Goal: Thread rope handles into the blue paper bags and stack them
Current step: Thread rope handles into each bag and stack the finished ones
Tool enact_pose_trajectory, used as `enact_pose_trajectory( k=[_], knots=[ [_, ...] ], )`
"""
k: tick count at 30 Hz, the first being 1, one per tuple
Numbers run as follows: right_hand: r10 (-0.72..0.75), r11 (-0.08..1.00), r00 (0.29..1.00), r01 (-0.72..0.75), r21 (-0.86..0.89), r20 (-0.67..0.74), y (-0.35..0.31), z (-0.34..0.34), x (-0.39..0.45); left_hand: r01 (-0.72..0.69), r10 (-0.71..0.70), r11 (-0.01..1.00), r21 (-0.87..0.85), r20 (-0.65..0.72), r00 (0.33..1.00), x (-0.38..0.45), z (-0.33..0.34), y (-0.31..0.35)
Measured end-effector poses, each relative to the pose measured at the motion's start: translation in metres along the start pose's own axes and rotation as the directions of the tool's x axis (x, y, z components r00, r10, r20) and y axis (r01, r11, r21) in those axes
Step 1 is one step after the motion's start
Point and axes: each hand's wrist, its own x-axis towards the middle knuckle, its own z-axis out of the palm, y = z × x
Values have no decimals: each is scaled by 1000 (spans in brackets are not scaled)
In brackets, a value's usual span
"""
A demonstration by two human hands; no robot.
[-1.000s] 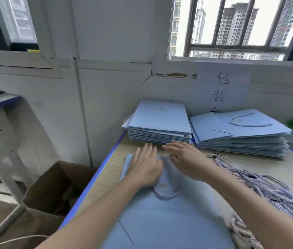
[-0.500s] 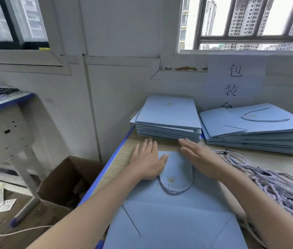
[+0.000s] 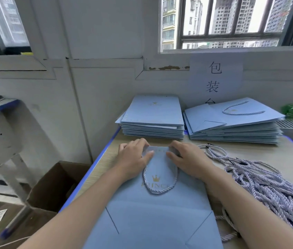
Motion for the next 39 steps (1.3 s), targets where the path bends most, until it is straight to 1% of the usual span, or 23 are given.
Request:
enact_pose_trajectory(
  k=[3, 5, 7, 9, 11, 14, 16, 19, 21, 23, 25, 26, 27, 28, 30, 31, 32, 33, 35, 36, 37, 38, 39],
  knots=[
    [-25, 996, 990, 14, -83, -137, -1, -7, -4, -80, 80, 997, -1, -90, 993, -2, 1, 12],
    [-24, 993, 990, 8, -115, -137, 1, -6, -5, -133, 137, 990, 47, -90, 987, -2, 6, 17],
    [-8, 992, 998, 0, -125, -66, 3, -1, -4, -147, 150, 983, 108, -16, 989, -2, 13, 18],
    [4, 989, 1000, -5, -148, -3, 3, 1, -4, -129, 112, 978, 163, 112, 987, -1, 14, 19],
    [9, 987, 1000, -6, -163, 20, 1, -3, -7, -137, 93, 968, 208, 206, 974, 0, 11, 22],
    [24, 994, 999, -20, -104, 40, -2, -13, -10, -144, 87, 968, 203, 266, 960, 9, 0, 33],
    [60, 993, 998, -58, -104, 22, 3, -29, -5, -185, 123, 954, 236, 252, 960, 27, -13, 48],
    [102, 975, 994, -105, -194, -25, 24, -68, 11, -248, 197, 922, 297, 192, 961, 69, -29, 78],
    [142, 967, 990, -140, -211, -6, 37, -96, 18, -285, 259, 911, 299, 124, 958, 99, -34, 96],
    [179, 966, 984, -180, -183, -22, 54, -118, 23, -343, 348, 917, 203, 11, 938, 127, -34, 112],
    [249, 956, 960, -265, -122, -129, 75, -138, 32, -407, 411, 912, 53, -129, 903, 145, -32, 130],
    [300, 940, 934, -325, -109, -196, 88, -148, 38, -417, 411, 909, 3, -173, 895, 150, -31, 139],
    [352, 915, 900, -389, -108, -259, 102, -159, 46, -411, 403, 912, -7, -185, 896, 153, -30, 145],
    [404, 882, 864, -455, -123, -302, 116, -168, 54, -394, 391, 919, 19, -167, 905, 155, -27, 147],
    [471, 787, 814, -562, -255, -341, 136, -179, 66, -332, 336, 940, 77, -62, 940, 156, -15, 142],
    [474, 752, 810, -576, -319, -344, 141, -177, 70, -289, 290, 954, 83, -1, 957, 155, -10, 136],
    [451, 757, 830, -551, -352, -329, 141, -171, 71, -235, 231, 968, 86, 54, 972, 156, -5, 128],
    [402, 793, 872, -484, -371, -278, 137, -160, 71, -174, 163, 979, 103, 102, 981, 156, -1, 119],
    [284, 882, 955, -296, -366, -88, 122, -124, 64, -56, 20, 984, 168, 205, 979, 157, 7, 101],
    [260, 911, 965, -237, -339, 24, 114, -106, 58, -14, -39, 981, 194, 264, 964, 156, 9, 93],
    [267, 923, 957, -220, -317, 116, 109, -92, 53, 7, -75, 978, 208, 317, 945, 153, 11, 87],
    [296, 921, 938, -231, -315, 179, 108, -81, 52, 8, -84, 977, 213, 353, 932, 151, 13, 82],
    [330, 911, 921, -254, -324, 207, 112, -76, 54, -1, -79, 977, 212, 368, 926, 148, 14, 78]
  ],
)
